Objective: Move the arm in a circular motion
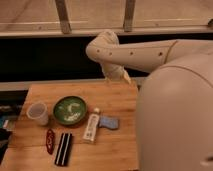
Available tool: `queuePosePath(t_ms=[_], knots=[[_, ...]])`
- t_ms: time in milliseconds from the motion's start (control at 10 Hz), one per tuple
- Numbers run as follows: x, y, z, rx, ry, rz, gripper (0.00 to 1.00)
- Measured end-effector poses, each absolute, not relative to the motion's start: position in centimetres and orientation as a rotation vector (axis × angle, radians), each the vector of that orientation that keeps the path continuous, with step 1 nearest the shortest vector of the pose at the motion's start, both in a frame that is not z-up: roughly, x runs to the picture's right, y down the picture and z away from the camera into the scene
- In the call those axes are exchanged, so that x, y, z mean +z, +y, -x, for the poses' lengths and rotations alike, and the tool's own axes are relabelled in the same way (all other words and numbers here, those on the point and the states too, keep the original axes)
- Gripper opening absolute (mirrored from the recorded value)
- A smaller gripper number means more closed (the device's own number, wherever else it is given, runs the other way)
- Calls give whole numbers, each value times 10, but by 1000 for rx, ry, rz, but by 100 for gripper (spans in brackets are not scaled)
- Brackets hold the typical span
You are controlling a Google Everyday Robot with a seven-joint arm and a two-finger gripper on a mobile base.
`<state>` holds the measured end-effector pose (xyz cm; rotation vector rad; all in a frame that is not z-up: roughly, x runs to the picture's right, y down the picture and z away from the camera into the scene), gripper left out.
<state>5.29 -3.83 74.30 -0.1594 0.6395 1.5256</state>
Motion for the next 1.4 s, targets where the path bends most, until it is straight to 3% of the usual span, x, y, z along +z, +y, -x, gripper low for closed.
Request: queuePosePath(t_ms=[500,1000,1400], knots=[[744,-48,66,1373,479,283,65],[672,30,131,1251,372,389,65],[610,97,111,1323,402,375,65]])
